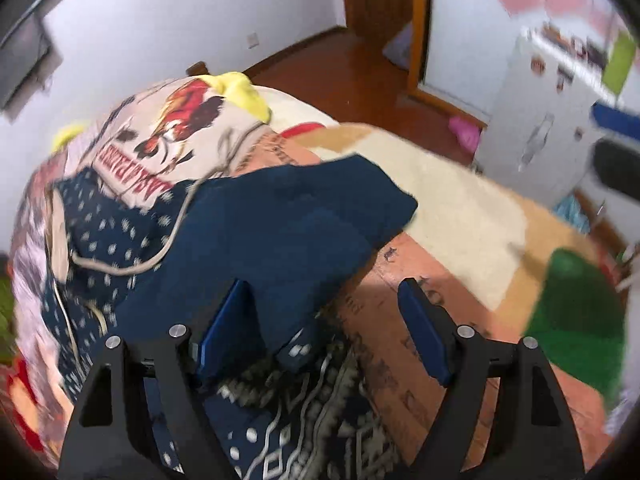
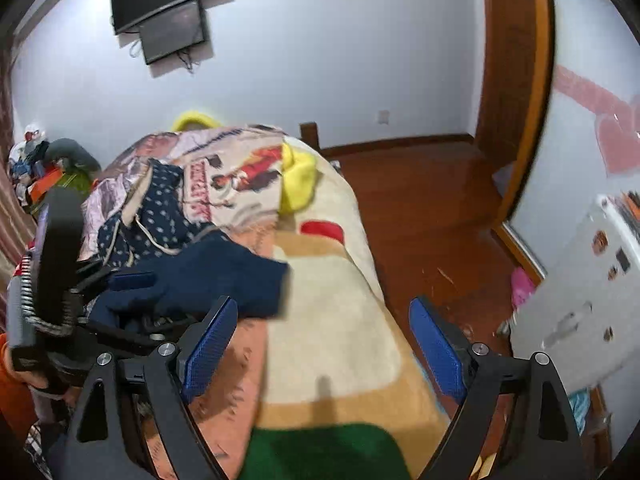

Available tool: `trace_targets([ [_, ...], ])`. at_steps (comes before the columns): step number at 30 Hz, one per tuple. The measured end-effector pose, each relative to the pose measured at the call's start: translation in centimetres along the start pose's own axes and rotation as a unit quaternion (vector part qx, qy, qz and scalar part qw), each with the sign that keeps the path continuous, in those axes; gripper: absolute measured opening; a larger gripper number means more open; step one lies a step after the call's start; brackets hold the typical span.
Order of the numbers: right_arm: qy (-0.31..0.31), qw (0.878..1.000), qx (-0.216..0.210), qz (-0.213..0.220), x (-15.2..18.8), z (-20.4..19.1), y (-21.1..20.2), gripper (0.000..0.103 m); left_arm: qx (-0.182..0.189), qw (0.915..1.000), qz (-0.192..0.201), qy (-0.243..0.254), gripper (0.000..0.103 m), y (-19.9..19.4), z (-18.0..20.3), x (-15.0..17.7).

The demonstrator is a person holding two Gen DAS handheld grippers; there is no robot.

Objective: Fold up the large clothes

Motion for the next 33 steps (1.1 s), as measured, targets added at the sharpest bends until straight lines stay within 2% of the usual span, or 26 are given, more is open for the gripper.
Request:
trace_targets([
  [2, 0.016, 1.0, 0.0, -0.005, 0.7, 0.7, 0.0, 0.087, -0.043, 0.9989, 0.006, 0.015, 0.064, 0.9, 0.5, -0.3],
  [3, 0.02, 1.0, -0.001, -0.006, 1.0, 0.9, 0.0, 0.087, -0.059, 0.998, 0.009, 0.022, 0.052, 1.1, 0.6, -0.4],
  [4, 0.025, 1.0, -0.004, -0.008, 1.2, 1.0, 0.1, 0.087, -0.067, 0.9973, 0.013, 0.027, 0.038, 1.1, 0.7, -0.5],
  [5, 0.028, 1.0, -0.006, -0.01, 1.3, 1.1, 0.2, 0.087, -0.066, 0.9972, 0.021, 0.029, 0.029, 0.9, 0.6, -0.5],
  [6, 0.028, 1.0, -0.007, -0.011, 1.4, 0.9, 0.4, 0.087, -0.063, 0.9973, 0.027, 0.027, 0.014, 0.7, 0.5, -0.6],
  [7, 0.028, 0.999, -0.007, -0.012, 1.4, 0.8, 0.5, 0.087, -0.063, 0.9972, 0.037, 0.019, 0.009, 0.2, 0.2, -0.7],
  [9, 0.026, 1.0, -0.009, -0.015, 1.3, 0.6, 0.9, 0.087, -0.058, 0.9967, 0.058, 0.003, 0.005, -1.1, -0.6, -0.8],
  [13, 0.013, 1.0, -0.017, -0.018, 1.0, -0.7, 1.4, 0.087, -0.041, 0.9935, 0.092, -0.052, 0.004, -3.9, -3.5, -1.4],
  [17, -0.009, 0.999, -0.027, -0.015, 0.5, -2.6, 1.7, 0.087, -0.04, 0.9847, 0.126, -0.113, 0.004, -7.4, -8.1, -0.7],
  [22, -0.044, 0.998, -0.04, -0.014, -0.2, -6.0, 2.5, 0.087, -0.046, 0.969, 0.152, -0.19, 0.004, -11.2, -14.9, 2.4],
  [25, -0.062, 0.996, -0.054, -0.018, -0.7, -8.3, 3.3, 0.088, -0.073, 0.9599, 0.15, -0.225, 0.004, -12.1, -19.1, 5.4],
  [33, -0.119, 0.988, -0.08, -0.061, -1.6, -14.8, 8.1, 0.088, -0.083, 0.9397, 0.104, -0.315, 0.004, -9.7, -26.8, 14.6],
])
Point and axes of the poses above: each gripper's, at about its wrist camera, not at the fingertips, and y roughly the way its jaws point, z to its right, x to its underside, the point moved 3 cm from there along y, roughly the way its jaws point, and after that the axes turned 3 degrees about y, right-handed, at the moved point
